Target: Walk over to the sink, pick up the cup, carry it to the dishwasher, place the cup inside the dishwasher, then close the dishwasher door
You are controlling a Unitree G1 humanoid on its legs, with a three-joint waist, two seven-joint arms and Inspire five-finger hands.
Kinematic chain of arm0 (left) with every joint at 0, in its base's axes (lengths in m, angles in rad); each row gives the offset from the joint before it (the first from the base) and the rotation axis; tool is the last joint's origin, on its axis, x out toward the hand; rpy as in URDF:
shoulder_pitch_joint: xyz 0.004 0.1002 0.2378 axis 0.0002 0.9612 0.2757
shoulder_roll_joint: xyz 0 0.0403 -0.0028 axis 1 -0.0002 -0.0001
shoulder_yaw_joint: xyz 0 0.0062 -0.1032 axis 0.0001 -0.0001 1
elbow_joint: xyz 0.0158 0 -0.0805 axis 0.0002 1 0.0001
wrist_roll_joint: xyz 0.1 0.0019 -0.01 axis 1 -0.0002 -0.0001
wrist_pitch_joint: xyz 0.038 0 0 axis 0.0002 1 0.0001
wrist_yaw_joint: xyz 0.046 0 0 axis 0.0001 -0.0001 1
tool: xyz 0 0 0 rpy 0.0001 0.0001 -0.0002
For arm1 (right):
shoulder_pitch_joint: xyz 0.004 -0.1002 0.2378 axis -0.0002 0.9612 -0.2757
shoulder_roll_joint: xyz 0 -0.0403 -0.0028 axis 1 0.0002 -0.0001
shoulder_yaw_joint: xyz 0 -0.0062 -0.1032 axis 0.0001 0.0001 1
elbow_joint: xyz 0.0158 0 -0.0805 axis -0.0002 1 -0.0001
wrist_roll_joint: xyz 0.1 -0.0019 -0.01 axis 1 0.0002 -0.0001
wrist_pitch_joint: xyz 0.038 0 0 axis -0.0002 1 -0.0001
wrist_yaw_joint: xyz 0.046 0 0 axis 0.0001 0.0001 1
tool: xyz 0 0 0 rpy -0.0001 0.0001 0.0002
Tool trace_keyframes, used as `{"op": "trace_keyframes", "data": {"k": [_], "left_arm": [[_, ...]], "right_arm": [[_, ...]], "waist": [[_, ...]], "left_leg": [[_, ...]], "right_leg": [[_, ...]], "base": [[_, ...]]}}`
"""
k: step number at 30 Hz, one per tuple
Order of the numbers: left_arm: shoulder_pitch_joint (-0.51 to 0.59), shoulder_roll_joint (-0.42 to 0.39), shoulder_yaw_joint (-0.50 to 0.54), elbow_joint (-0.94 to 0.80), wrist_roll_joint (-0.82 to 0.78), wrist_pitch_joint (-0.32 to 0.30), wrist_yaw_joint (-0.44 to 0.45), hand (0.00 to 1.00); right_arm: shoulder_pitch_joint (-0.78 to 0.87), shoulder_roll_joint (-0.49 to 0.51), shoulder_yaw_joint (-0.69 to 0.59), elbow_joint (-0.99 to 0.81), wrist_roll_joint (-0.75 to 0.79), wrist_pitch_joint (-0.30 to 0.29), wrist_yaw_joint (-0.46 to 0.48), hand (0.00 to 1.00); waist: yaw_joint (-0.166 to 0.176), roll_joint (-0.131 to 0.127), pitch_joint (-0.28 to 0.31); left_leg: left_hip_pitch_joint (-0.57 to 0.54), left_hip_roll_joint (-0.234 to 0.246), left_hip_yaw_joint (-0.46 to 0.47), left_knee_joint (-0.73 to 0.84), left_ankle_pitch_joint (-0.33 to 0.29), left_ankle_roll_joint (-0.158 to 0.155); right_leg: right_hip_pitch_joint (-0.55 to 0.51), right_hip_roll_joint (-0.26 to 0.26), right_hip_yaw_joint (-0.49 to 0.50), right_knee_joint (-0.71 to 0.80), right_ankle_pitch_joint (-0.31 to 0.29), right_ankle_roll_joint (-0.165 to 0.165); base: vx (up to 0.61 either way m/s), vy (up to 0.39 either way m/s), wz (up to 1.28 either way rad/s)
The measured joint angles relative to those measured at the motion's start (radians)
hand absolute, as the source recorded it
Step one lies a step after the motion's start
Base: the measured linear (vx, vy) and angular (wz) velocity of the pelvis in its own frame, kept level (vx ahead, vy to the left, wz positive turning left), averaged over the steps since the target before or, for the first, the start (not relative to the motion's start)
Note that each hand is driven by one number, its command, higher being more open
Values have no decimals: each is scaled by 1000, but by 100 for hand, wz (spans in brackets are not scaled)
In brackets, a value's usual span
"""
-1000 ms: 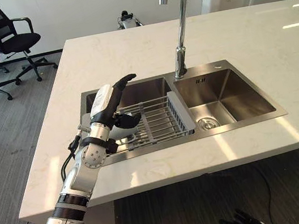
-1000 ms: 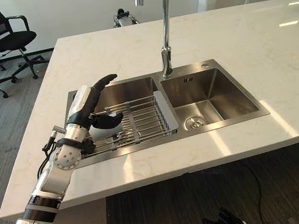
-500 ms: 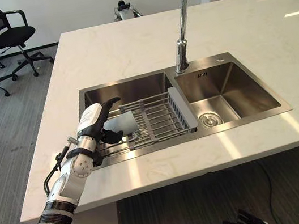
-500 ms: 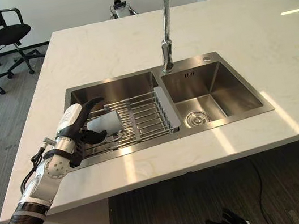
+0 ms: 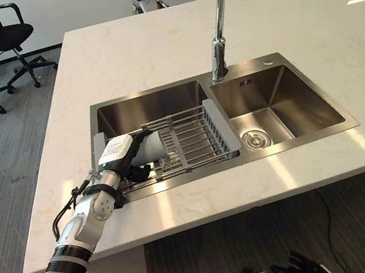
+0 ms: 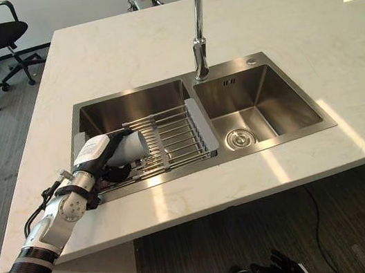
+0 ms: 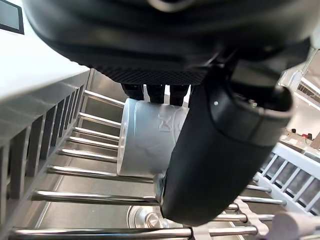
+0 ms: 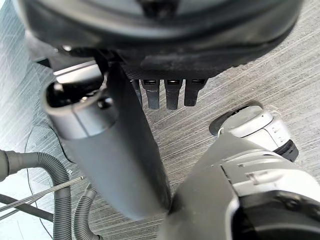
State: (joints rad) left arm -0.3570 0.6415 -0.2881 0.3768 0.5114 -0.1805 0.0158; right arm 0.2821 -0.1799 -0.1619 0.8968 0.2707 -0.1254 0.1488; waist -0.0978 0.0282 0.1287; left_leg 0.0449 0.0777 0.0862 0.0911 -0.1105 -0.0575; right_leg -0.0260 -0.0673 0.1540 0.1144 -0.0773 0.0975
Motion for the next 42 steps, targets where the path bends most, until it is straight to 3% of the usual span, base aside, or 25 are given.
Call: {"op": "trace_keyframes", "data": {"k": [9, 18, 23, 27, 32, 39, 42], "left_arm": [[-89, 49, -36, 26, -1, -1, -23, 30], [-52, 28, -52, -53, -30, 0, -25, 30], [15, -77, 5, -217, -79, 2, -11, 30], [75, -211, 53, -408, -167, -15, 46, 30], [143, -310, 98, -509, -229, -43, 98, 30], [315, -438, 159, -613, -554, -78, 138, 30], [356, -479, 166, -618, -696, -83, 134, 30]], "right_arm": [[-10, -13, 13, 0, 0, -2, -4, 90], [-29, -13, 11, 9, 1, -6, -13, 90], [-35, -9, 9, 23, 1, -7, -18, 90], [-37, 11, -30, 15, 1, -7, -18, 90], [-36, 24, -30, 14, 2, -7, -21, 90], [-11, 46, -30, 12, 5, -6, -33, 90], [11, 59, -31, -12, 12, -6, -41, 90]], "waist": [[-10, 19, 16], [-24, 22, 18], [-18, 20, 21], [-3, 18, 22], [-1, 6, 29], [8, -6, 30], [31, -13, 26]], "left_leg": [[0, 0, 8, -12, 1, 1], [4, -6, 7, -12, 3, 5], [9, -15, 3, -10, 5, 8], [12, -15, 3, 1, 3, 9], [25, -9, 7, 20, -5, 6], [14, -7, 12, 42, -21, -4], [7, 3, 20, 65, -29, 1]], "right_leg": [[10, -1, 6, -33, 19, 0], [15, -7, 5, -33, 20, -1], [21, -15, 5, -30, 21, 0], [22, -13, 14, -17, 20, 0], [24, -6, 29, 13, 8, 1], [10, -2, 37, 31, -3, 5], [7, 7, 44, 39, 1, 10]], "base": [[6, 3, -3], [-10, 0, 0], [-17, 4, 2], [-42, -9, -3], [-73, -27, -7], [-45, -11, -2], [47, -16, -10]]}}
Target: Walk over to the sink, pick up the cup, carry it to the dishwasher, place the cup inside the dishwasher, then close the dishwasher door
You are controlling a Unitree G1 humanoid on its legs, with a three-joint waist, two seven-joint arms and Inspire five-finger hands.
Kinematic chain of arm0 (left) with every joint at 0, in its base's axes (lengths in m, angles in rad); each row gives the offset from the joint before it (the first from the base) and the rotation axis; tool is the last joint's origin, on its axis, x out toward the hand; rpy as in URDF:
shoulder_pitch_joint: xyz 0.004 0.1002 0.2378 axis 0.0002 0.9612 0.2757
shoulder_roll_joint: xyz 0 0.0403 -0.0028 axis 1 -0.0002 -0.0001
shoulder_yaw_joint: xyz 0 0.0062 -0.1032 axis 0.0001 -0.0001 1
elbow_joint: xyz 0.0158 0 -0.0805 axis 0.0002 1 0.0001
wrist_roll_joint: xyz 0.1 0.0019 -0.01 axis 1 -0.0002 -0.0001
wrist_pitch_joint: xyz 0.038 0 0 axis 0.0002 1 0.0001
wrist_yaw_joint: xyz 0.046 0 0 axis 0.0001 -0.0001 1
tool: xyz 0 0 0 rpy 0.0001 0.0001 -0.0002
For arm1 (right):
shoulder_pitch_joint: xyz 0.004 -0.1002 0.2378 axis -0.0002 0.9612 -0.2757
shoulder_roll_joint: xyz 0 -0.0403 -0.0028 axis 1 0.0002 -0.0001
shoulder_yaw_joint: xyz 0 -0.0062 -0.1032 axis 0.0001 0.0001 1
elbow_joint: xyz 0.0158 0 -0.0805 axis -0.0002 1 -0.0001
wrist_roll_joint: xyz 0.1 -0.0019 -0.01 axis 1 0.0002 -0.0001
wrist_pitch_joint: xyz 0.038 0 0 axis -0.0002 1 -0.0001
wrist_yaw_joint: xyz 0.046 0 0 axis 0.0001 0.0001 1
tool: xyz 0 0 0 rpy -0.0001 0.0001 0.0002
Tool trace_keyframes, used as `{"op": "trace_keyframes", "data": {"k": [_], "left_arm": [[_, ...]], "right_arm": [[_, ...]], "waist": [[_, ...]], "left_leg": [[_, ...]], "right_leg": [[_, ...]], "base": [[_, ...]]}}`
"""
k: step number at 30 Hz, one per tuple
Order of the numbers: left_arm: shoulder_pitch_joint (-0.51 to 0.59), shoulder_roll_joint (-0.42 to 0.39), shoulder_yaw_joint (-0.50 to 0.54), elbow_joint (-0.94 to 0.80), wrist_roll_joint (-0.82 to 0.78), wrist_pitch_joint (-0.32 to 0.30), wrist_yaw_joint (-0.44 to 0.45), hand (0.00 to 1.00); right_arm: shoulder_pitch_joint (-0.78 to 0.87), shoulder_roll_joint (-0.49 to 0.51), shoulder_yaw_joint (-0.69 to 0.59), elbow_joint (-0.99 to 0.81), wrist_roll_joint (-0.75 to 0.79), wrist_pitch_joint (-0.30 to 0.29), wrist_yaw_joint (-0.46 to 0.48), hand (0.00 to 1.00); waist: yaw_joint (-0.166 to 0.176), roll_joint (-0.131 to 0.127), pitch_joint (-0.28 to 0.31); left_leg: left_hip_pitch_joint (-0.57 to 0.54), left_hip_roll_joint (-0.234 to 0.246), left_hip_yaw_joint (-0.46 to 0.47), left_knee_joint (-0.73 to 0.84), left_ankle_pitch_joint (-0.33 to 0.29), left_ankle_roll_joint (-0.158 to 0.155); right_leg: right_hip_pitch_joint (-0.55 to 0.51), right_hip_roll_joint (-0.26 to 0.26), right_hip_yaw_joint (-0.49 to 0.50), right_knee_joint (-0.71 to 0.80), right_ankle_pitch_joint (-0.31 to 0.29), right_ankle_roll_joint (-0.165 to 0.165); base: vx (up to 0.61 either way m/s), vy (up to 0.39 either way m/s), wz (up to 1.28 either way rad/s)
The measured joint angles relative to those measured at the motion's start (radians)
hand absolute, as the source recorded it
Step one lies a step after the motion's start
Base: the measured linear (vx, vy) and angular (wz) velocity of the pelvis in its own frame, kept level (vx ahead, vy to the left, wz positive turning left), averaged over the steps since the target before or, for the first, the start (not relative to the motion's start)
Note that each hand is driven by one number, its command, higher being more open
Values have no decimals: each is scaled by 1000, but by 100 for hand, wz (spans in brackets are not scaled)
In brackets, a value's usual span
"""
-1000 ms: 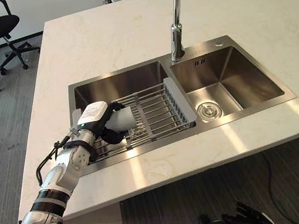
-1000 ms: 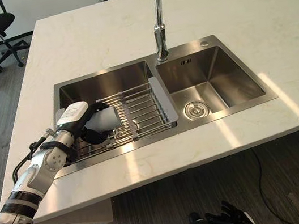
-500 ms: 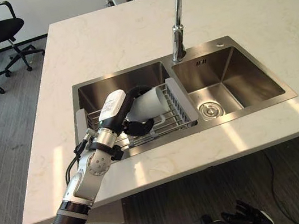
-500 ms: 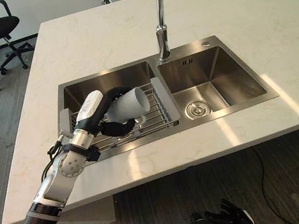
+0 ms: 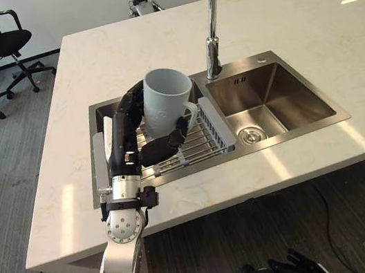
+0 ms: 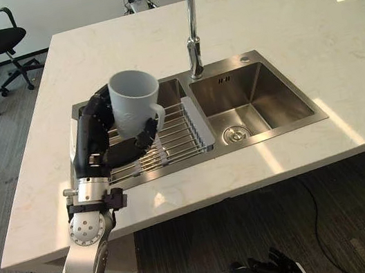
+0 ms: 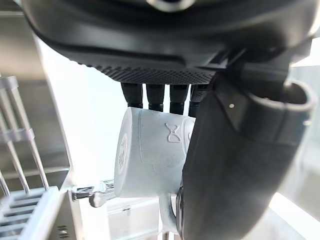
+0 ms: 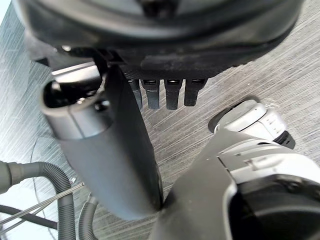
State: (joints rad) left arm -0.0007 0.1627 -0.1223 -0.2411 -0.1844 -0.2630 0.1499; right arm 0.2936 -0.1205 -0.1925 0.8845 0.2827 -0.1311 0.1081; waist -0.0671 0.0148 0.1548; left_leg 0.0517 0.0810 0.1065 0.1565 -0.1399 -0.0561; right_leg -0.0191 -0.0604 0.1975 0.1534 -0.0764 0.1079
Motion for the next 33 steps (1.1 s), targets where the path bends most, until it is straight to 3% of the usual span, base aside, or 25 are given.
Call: {"op": "trace_keyframes", "data": {"k": [4, 10, 14, 15, 16, 18, 20, 22, 23, 25, 26, 28, 30, 31, 33], "left_arm": [[81, -43, 12, -53, -112, 0, -4, 30], [127, -69, 14, -191, -114, -4, -5, 30], [133, -107, 18, -197, -114, -7, -3, 30], [133, -112, 17, -196, -114, -9, -3, 30], [146, -114, 16, -191, -114, -10, -2, 30], [152, -113, 17, -191, -114, -13, -2, 30], [151, -114, 16, -192, -113, -15, -2, 30], [151, -120, 10, -193, -112, -13, 1, 30], [150, -124, 7, -193, -112, -12, 1, 30], [155, -134, -17, -184, -112, -3, 4, 30], [155, -131, -28, -184, -111, -3, 3, 30], [143, -118, -58, -185, -111, -4, 2, 30], [120, -114, -84, -184, -112, -4, 2, 30], [95, -102, -111, -176, -112, -4, -2, 30], [62, -100, -140, -166, -113, -9, -5, 30]], "right_arm": [[-1, 24, 2, -62, 0, 1, -3, 90], [-20, 56, 15, -183, 0, 1, -19, 90], [-49, 56, 3, -206, 0, 1, -42, 90], [-54, 56, 4, -205, 0, 1, -45, 90], [-43, 56, 4, -203, 0, 1, -46, 90], [-43, 58, 5, -190, 0, 1, -45, 90], [-50, 60, 6, -186, 1, 0, -51, 90], [-80, 50, 6, -186, 11, -1, -62, 90], [-96, 47, 5, -184, 11, -1, -69, 90], [-98, 33, 5, -160, 36, -6, -81, 90], [-94, 33, 5, -149, 40, -6, -86, 90], [-84, 35, -2, -123, 51, -7, -97, 90], [-71, 37, -17, -113, 51, -7, -110, 90], [-53, 30, -26, -114, 51, -8, -113, 90], [-36, 22, -27, -114, 51, -9, -114, 90]], "waist": [[16, -14, -7], [53, -28, -11], [70, -26, -11], [77, -28, -5], [81, -25, -7], [91, -32, -18], [114, -55, -38], [135, -42, -45], [134, -38, -43], [120, -9, -29], [116, -9, -29], [87, -14, -32], [67, -19, -26], [61, -24, -24], [37, -18, -34]], "left_leg": [[-21, 24, 28, 82, -55, -1], [-121, 61, 83, 223, -121, 14], [-141, 60, 113, 232, -110, 47], [-131, 58, 118, 231, -105, 51], [-113, 54, 117, 227, -94, 54], [-119, 48, 104, 221, -78, 53], [-166, 37, 93, 215, -39, 41], [-229, 40, 86, 176, 24, 25], [-258, 42, 72, 160, 55, 16], [-264, 61, 36, 138, 98, 1], [-261, 65, 30, 127, 113, -1], [-256, 64, -9, 44, 168, -15], [-281, 82, 60, 176, 93, 47], [-275, 88, 106, 269, 46, 62], [-235, 115, 161, 328, -7, 53]], "right_leg": [[-1, 19, 27, 5, 1, 0], [-76, 35, 72, 22, 38, 19], [-122, 7, -91, 76, 62, 14], [-142, -3, -127, 200, 1, -10], [-132, -20, -155, 396, -89, 5], [-89, -28, -152, 485, -134, 37], [-35, -26, -128, 421, -176, 44], [-23, -5, -116, 242, -184, 34], [-5, 4, -106, 150, -182, 2], [7, 33, -136, 131, -151, -32], [6, 39, -146, 137, -150, -33], [-5, 33, -216, 137, -129, -74], [-16, 11, -270, 137, -113, -78], [-14, -16, -305, 136, -104, -75], [-18, -54, -359, 113, -83, -57]], "base": [[32, 7, -21], [-57, 52, -32], [-140, 33, -18], [-165, 9, -3], [-151, 2, 2], [-107, -63, 18], [-156, -179, 16], [-181, -139, 1], [-216, -146, 16], [-226, -166, 36], [-244, -171, 48], [-241, -143, 73], [-230, -43, 91], [-221, 30, 90], [-218, 119, 101]]}}
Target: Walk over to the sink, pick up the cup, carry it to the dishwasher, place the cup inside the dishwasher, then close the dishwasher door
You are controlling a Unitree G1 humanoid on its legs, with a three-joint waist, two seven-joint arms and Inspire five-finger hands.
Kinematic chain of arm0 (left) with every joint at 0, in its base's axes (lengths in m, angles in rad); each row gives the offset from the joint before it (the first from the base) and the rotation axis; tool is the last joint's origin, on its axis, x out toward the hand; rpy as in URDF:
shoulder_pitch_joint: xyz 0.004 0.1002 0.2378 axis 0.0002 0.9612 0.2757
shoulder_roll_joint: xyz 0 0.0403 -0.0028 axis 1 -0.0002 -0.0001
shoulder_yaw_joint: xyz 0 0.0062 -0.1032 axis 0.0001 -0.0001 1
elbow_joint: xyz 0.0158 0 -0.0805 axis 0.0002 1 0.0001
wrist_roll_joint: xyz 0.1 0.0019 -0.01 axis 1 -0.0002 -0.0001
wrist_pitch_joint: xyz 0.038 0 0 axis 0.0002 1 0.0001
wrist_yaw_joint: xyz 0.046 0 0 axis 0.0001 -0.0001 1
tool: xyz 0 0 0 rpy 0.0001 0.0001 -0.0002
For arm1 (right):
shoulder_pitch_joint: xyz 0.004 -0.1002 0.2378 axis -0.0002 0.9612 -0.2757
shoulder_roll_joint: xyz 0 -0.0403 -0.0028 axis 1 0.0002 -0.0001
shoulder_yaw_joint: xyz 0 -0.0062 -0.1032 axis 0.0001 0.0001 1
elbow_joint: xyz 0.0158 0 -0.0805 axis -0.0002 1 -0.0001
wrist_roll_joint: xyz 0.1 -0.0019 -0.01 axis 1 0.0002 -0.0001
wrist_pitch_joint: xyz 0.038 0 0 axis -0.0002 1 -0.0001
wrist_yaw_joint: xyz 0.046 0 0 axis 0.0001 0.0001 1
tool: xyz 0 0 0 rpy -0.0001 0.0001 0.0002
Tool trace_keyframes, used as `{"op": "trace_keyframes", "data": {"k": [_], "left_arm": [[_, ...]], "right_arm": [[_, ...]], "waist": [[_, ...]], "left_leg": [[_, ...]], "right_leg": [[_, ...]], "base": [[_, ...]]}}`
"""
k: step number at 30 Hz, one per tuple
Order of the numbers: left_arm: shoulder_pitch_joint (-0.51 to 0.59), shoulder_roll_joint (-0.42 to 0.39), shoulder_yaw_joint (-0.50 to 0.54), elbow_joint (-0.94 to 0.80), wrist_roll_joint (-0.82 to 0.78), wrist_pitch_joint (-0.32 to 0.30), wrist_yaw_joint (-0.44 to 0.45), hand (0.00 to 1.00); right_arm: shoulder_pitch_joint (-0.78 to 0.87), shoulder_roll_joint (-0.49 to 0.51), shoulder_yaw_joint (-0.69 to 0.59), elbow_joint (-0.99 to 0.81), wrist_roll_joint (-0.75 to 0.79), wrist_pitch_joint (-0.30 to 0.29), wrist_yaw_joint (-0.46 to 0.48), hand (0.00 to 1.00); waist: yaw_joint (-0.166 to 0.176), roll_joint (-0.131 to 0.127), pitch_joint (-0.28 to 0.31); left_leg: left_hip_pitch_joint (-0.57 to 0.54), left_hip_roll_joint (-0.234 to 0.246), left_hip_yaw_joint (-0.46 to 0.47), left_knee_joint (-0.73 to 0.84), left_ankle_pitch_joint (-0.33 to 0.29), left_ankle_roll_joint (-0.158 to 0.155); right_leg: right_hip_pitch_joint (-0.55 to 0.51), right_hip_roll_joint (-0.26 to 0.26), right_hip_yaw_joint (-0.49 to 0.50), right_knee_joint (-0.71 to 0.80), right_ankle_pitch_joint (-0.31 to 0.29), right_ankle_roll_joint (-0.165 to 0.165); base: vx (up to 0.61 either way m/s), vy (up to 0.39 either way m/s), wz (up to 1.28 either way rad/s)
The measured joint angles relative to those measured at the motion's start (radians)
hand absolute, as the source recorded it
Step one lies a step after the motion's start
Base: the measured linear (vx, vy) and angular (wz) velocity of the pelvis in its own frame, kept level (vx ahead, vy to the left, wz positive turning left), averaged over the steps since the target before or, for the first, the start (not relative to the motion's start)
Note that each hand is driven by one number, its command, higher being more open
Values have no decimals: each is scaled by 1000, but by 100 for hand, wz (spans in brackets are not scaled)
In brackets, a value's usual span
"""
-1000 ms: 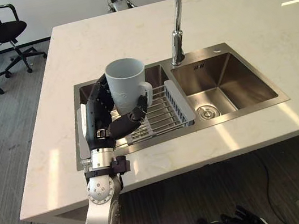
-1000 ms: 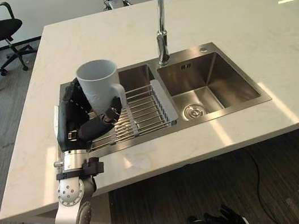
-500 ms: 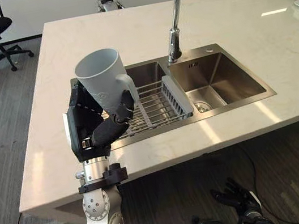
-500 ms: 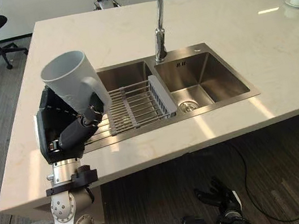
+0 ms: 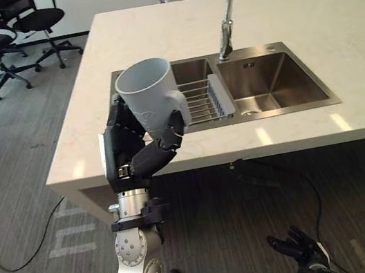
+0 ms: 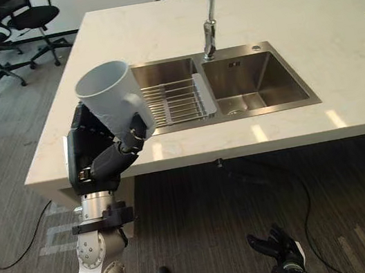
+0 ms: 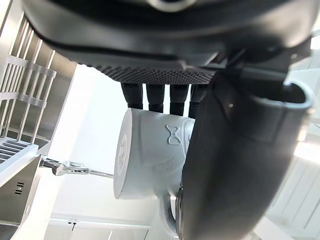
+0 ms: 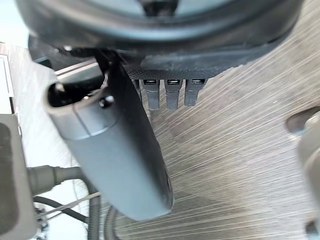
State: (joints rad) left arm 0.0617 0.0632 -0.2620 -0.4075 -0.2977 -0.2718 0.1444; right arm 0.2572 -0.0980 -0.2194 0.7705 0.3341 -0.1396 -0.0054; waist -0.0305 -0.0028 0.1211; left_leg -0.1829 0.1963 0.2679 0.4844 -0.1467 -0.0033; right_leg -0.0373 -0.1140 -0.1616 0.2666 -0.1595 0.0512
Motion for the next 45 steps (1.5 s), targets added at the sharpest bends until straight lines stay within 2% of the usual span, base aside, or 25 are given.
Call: {"op": "trace_keyframes", "data": {"k": [2, 3, 5, 7, 10, 13, 14, 15, 16, 17, 19, 21, 23, 24, 25, 27, 28, 30, 31, 34, 37, 41, 43, 44, 45], "left_arm": [[-25, -12, -11, 23, 1, -11, -6, 30], [-33, -16, -7, 45, 1, -16, -9, 30], [-46, 14, 9, 96, 0, -16, -14, 30], [-29, 19, 51, 141, -2, -2, -13, 30], [-12, 44, 81, 143, -18, 5, -15, 30], [4, 57, 84, 142, -18, 11, -27, 30], [18, 56, 77, 141, -18, 15, -38, 30], [18, 62, 76, 141, -17, 16, -43, 30], [21, 74, 77, 139, -17, 16, -46, 30], [26, 84, 81, 139, -16, 15, -41, 30], [26, 82, 97, 139, -16, 14, -30, 30], [33, 82, 102, 140, -17, 14, -20, 30], [34, 76, 103, 136, -17, 14, -19, 30], [39, 51, 108, 140, -18, 19, -17, 30], [58, 13, 100, 135, -17, 25, -20, 30], [74, -24, 97, 131, -18, 28, -24, 30], [75, -35, 99, 130, -22, 28, -29, 30], [75, -41, 100, 121, -27, 27, -33, 30], [76, -38, 103, 105, -28, 28, -36, 30], [76, -25, 124, 90, -28, 22, -40, 30], [96, 7, 183, 126, -39, 24, -38, 30], [136, 10, 192, 151, -39, 37, -42, 30], [145, 17, 173, 150, -37, 42, -64, 30], [145, 19, 162, 150, -37, 46, -69, 30], [145, 34, 129, 150, -34, 51, -81, 30]], "right_arm": [[-1, -19, -3, 1, 0, 0, 0, 90], [-9, -23, -8, 15, 0, -1, 2, 90], [-22, 1, -2, 35, -1, 1, 7, 90], [-24, 6, 12, 59, -3, 1, 21, 90], [-35, -4, 9, 80, -8, 2, 21, 90], [-38, -35, -8, 90, -32, 10, 25, 90], [-34, -57, -11, 88, -52, 16, 25, 90], [-30, -59, -11, 86, -57, 16, 25, 90], [-22, -57, -9, 87, -67, 17, 26, 90], [-8, -46, -6, 84, -75, 18, 30, 90], [6, -31, 1, 82, -93, 19, 36, 90], [21, -26, 10, 72, -101, 19, 37, 90], [39, -24, 15, 48, -101, 20, 38, 90], [26, -38, 19, 45, -102, 23, 33, 90], [24, -53, 25, 34, -103, 26, 25, 90], [19, -58, 38, -5, -103, 27, 26, 90], [19, -58, 42, -33, -102, 25, 25, 90], [19, -62, 50, -66, -102, 12, 21, 90], [17, -68, 45, -82, -101, -3, 17, 90], [14, -56, 22, -51, -101, -19, 14, 90], [-15, -32, 17, 37, -102, -11, 18, 90], [-13, -23, 15, 103, -102, 13, 18, 90], [-13, -24, 11, 105, -119, 18, 19, 90], [-13, -27, 12, 105, -126, 19, 18, 90], [-4, -25, 14, 101, -133, 20, 20, 90]], "waist": [[-10, 32, -20], [-11, 58, -37], [-12, 30, -32], [-6, 12, -29], [-5, 6, -30], [-1, -1, -23], [-15, -2, -19], [-16, -2, -18], [-15, -5, -12], [-16, -1, -8], [-15, -18, -9], [-15, -23, -9], [-15, -54, -23], [-15, -29, -12], [-10, -1, -17], [-8, 21, -15], [-3, 20, -13], [-1, 20, -13], [3, 17, -14], [5, 0, -20], [21, -12, -12], [18, -15, -10], [14, -31, 4], [11, -30, 10], [2, -33, 14]], "left_leg": [[84, 7, 1, -95, -14, -26], [149, -5, -2, -260, -36, -105], [159, -58, -13, -297, 9, -75], [154, -91, -27, -263, -6, -45], [133, -116, -46, -227, -31, -25], [133, -154, -97, -185, -93, -8], [143, -173, -137, -183, -101, 2], [150, -183, -158, -182, -103, 7], [170, -188, -193, -178, -108, 19], [172, -181, -235, -169, -111, 25], [166, -185, -304, -166, -115, 22], [159, -194, -370, -156, -112, 6], [133, -236, -437, -122, -132, -14], [117, -233, -479, -83, -151, -29], [95, -199, -449, -68, -150, -42], [93, -143, -379, -49, -138, -62], [99, -97, -291, -34, -125, -61], [94, -57, -171, -9, -122, -58], [91, -34, -28, -7, -111, -39], [83, -62, 108, -86, -71, -7], [86, -120, 77, -189, -10, 6], [92, -159, 36, -235, 13, 14], [119, -202, 24, -273, 8, 26], [128, -207, 13, -276, 6, 30], [138, -218, -20, -272, 7, 43]], "right_leg": [[-1, -11, -26, -48, 23, 28], [-13, -9, -33, -67, 42, 58], [8, -34, -6, -108, 75, 69], [46, -64, -19, -141, 104, 90], [54, -90, -37, -133, 103, 93], [40, -148, -56, 18, 42, 97], [-18, -175, -22, 193, 42, 91], [-43, -181, 14, 272, 50, 80], [-110, -154, 114, 415, 31, 37], [-142, -78, 206, 450, -40, 32], [-185, 23, 325, 433, -100, 37], [-219, 98, 408, 369, -112, 32], [-224, 85, 431, 232, -54, 29], [-216, 77, 383, 241, -71, 36], [-194, 79, 322, 211, -71, 31], [-130, 81, 232, 176, -71, 29], [-84, 82, 184, 159, -71, 29], [-35, 76, 122, 143, -72, 23], [-3, 60, 71, 128, -77, 5], [28, 17, -4, 66, -86, -9], [47, -9, -48, 8, -77, 3], [57, -36, -91, 12, -78, 3], [45, -83, -96, 102, -109, 21], [29, -92, -86, 163, -110, 19], [-28, -100, -29, 320, -97, -3]], "base": [[-161, 216, 71], [-59, 266, 38], [-59, 268, 41], [-15, 210, 31], [0, 138, 29], [14, 130, 55], [57, 119, 74], [104, 131, 97], [135, 30, 91], [136, -12, 94], [127, -84, 104], [185, -173, 125], [217, -225, 130], [234, -241, 133], [284, -255, 130], [208, -221, 132], [114, -187, 130], [68, -109, 118], [56, -67, 124], [26, 13, 132], [-17, 33, 71], [-38, 21, 36], [-43, 79, 24], [-41, 98, 51], [-12, 85, 79]]}}
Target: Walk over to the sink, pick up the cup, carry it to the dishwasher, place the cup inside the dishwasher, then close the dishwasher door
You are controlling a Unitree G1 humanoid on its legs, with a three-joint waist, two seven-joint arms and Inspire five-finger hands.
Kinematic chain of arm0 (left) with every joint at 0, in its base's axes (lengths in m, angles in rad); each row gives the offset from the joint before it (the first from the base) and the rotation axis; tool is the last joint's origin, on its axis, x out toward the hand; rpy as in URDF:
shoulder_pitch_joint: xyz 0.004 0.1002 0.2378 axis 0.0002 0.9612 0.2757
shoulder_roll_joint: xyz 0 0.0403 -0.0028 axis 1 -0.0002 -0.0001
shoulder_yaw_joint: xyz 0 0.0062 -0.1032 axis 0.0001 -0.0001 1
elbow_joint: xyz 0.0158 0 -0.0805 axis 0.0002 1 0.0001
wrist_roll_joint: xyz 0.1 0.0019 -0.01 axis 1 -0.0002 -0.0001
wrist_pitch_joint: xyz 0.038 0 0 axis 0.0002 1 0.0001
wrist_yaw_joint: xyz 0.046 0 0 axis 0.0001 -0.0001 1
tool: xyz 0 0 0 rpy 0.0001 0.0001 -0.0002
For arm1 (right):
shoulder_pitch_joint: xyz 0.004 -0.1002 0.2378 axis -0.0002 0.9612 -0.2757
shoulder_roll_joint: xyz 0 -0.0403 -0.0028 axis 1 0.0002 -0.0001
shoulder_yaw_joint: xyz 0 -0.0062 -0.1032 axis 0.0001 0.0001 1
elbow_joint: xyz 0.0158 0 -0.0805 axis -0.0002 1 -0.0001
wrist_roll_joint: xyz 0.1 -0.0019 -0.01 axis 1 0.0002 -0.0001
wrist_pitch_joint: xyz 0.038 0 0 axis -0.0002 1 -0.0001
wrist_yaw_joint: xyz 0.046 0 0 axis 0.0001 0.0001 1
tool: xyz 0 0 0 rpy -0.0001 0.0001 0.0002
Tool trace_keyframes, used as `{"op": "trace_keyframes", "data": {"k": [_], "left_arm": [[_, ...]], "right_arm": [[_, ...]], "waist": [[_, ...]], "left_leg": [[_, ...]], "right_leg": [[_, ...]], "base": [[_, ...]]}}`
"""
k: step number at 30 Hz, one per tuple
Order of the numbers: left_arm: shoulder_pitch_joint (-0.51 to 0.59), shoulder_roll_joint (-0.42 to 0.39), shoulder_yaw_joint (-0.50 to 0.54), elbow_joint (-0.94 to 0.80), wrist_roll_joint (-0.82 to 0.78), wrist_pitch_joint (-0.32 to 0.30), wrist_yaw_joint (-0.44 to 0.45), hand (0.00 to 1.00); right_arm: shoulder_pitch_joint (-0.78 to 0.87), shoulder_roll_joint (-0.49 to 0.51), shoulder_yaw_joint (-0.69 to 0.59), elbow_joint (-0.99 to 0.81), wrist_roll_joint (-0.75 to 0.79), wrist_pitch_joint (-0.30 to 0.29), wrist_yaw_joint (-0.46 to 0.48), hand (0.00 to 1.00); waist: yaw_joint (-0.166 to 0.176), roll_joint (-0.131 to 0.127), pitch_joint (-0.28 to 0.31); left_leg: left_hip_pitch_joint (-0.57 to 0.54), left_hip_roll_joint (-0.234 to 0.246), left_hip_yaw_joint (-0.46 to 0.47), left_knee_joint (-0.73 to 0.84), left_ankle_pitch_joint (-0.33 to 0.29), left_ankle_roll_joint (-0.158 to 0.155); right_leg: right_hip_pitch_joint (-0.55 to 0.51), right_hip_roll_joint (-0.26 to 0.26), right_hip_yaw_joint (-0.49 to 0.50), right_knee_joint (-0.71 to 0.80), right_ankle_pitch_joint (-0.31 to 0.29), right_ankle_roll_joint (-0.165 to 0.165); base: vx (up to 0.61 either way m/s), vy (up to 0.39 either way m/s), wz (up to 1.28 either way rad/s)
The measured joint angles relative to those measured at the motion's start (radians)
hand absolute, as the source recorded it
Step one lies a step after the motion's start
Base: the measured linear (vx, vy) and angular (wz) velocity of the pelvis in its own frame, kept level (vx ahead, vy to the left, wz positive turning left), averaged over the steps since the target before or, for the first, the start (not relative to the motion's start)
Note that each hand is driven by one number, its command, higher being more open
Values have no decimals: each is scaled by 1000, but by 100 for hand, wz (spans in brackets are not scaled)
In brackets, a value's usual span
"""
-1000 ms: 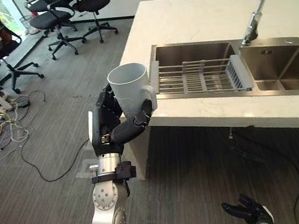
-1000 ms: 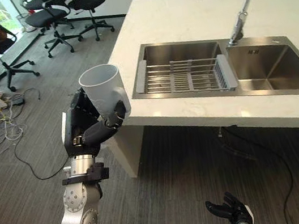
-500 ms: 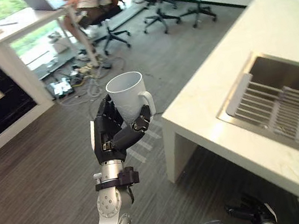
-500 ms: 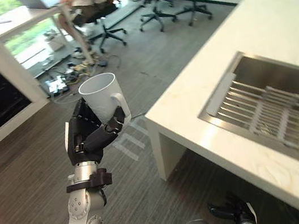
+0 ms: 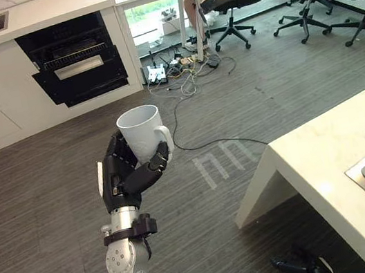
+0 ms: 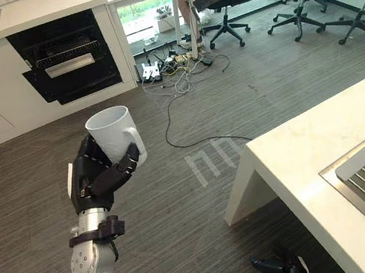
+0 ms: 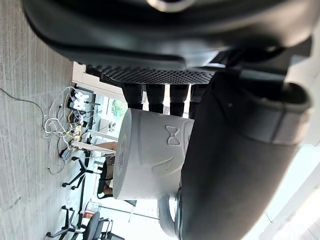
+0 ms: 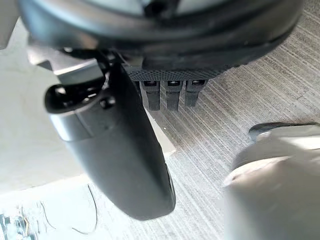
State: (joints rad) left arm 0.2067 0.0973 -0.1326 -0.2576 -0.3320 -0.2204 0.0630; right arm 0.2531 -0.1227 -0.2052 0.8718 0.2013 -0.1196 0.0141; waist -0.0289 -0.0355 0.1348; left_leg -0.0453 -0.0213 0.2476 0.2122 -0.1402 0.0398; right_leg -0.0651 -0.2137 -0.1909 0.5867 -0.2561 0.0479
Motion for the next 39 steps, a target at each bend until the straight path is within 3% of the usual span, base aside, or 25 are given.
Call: {"op": "trace_keyframes", "data": {"k": [1, 4, 7, 8, 9, 11, 13, 15, 23, 29, 30, 37, 39], "left_arm": [[0, 14, -28, -1, 5, 0, -13, 30], [0, 6, -25, -18, 16, 3, -24, 30], [0, 6, -7, -27, 16, -1, -21, 30], [5, 6, 11, -38, 16, 0, -15, 30], [7, -10, 20, -38, 16, 2, -12, 30], [22, -47, 27, -59, 15, 2, -11, 30], [22, -61, 28, -74, 12, 2, -11, 30], [24, -69, 28, -87, 12, 1, -15, 30], [53, -52, 28, -33, 12, 1, -15, 30], [54, -22, 27, 0, 12, 3, -15, 30], [55, 17, 47, 31, 16, 3, -20, 30], [54, 1, 44, 35, 16, 3, -19, 30], [53, -6, 28, 36, 14, 3, -19, 30]], "right_arm": [[15, 8, 13, -16, -8, 4, -1, 90], [48, 34, 57, -115, -13, 6, 2, 90], [59, 42, 92, -205, -30, 6, 3, 90], [65, 43, 116, -248, -30, 5, 3, 90], [63, 36, 120, -260, -33, 5, 2, 90], [57, 22, 123, -286, -40, 5, -1, 90], [39, 14, 123, -297, -45, 5, -2, 90], [16, 9, 122, -305, -46, -2, -5, 90], [34, 31, 138, -297, -81, -2, -14, 90], [34, 28, 155, -282, -220, -2, -28, 90], [22, -3, 132, -254, -313, 6, -57, 90], [33, -1, 132, -252, -310, 5, -56, 90], [50, 4, 131, -251, -292, 6, -57, 90]], "waist": [[-12, -5, 2], [-17, -6, 4], [-13, -21, -9], [1, -50, -27], [2, -35, -27], [17, -4, -44], [26, 14, -57], [42, 11, -58], [56, -10, -75], [54, -20, -82], [12, -18, -80], [8, -13, -81], [-11, -13, -81]], "left_leg": [[15, -5, -43, 3, 0, 8], [16, 0, -126, 16, -3, 13], [-6, -13, -182, 42, -17, 0], [-23, -37, -194, 83, -45, -11], [-36, -29, -219, 132, -69, -28], [-50, 24, -216, 170, -89, -42], [-45, 39, -217, 167, -89, -45], [-21, 42, -226, 139, -87, -48], [37, 35, -225, 56, -56, -59], [48, 33, -223, -2, -11, -61], [62, 29, -212, -103, 68, -56], [77, 37, -178, -103, 64, -56], [80, 38, -180, -104, 64, -56]], "right_leg": [[-59, 23, 90, 134, 35, -50], [-126, 137, 314, 138, -54, -7], [-127, 161, 386, -21, -47, -1], [-116, 132, 373, -112, 14, 3], [-99, 133, 345, -108, 16, 30], [-57, 154, 287, -158, 18, 15], [-32, 161, 262, -187, 24, 7], [9, 162, 246, -226, 27, 4], [55, 157, 247, -292, 63, 0], [49, 159, 258, -316, 76, -9], [35, 165, 273, -358, 128, -4], [31, 172, 291, -365, 129, -3], [38, 167, 285, -369, 129, -3]], "base": [[51, 62, 91], [88, -10, 86], [81, -98, 71], [138, -183, 81], [133, -149, 65], [189, -142, 61], [204, -105, 39], [150, -53, 21], [53, 10, 2], [-67, -30, -2], [-43, -24, -1], [1, -2, -10], [11, -7, -1]]}}
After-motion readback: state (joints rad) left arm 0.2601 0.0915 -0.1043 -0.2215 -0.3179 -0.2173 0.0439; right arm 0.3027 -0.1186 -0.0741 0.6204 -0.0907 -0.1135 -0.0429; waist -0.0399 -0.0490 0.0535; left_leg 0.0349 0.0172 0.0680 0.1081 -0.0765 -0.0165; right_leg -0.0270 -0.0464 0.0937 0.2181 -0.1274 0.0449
